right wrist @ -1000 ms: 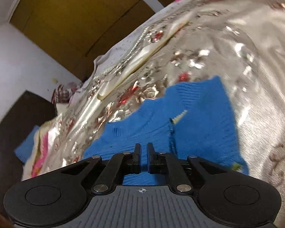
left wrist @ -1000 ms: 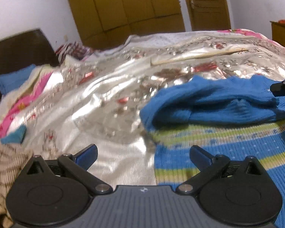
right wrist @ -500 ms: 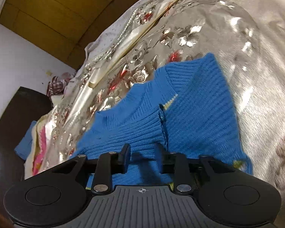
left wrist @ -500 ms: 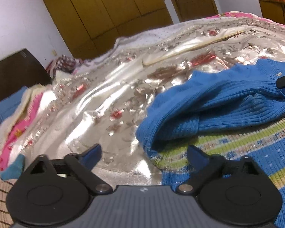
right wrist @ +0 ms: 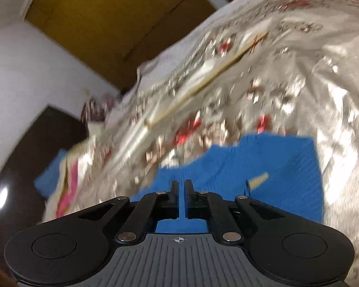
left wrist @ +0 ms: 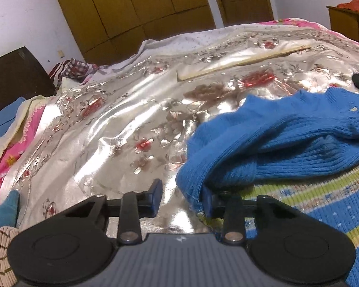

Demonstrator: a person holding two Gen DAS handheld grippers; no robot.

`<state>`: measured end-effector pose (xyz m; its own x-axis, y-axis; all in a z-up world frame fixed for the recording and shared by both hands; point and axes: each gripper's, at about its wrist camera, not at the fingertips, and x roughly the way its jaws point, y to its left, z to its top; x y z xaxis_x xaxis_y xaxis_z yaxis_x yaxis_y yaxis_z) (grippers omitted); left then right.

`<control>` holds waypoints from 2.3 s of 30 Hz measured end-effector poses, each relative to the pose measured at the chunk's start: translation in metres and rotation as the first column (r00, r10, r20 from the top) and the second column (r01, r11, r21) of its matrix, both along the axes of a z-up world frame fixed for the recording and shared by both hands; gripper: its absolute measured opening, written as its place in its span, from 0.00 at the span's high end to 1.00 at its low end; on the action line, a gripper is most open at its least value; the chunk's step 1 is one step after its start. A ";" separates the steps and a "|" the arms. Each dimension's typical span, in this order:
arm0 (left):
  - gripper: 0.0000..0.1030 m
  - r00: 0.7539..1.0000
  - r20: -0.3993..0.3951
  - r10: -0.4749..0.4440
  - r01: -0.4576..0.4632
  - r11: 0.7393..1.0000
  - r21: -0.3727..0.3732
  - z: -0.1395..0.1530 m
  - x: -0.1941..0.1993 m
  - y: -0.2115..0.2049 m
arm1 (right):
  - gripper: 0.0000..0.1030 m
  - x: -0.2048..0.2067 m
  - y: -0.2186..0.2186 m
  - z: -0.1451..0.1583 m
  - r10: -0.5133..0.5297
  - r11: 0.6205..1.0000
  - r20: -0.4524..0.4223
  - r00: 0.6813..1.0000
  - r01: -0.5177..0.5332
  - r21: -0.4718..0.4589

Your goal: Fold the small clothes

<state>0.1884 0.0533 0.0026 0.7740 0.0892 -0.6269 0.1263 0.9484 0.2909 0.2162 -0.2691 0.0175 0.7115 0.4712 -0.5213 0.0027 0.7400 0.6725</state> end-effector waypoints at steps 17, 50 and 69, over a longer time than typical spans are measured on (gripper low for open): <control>0.68 1.000 -0.005 -0.024 0.024 0.997 -0.080 0.001 0.001 0.019 | 0.63 0.042 0.047 -0.026 0.267 0.881 -0.088 0.960 -0.280 -0.382; 0.74 0.999 0.007 -0.041 0.041 0.997 -0.063 0.006 0.004 0.014 | 0.76 0.009 0.005 -0.022 0.187 0.944 -0.073 0.980 -0.200 -0.264; 0.74 0.975 -0.031 -0.221 0.216 0.970 -0.116 -0.006 -0.032 -0.019 | 0.91 -0.046 -0.030 0.029 0.068 0.879 0.244 0.967 0.058 -0.474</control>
<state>0.1562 0.0345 -0.0031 0.7387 -0.1507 -0.6570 0.3441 0.9224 0.1753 0.1705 -0.2990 0.0464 0.8441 0.2159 -0.4908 -0.1202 0.9683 0.2191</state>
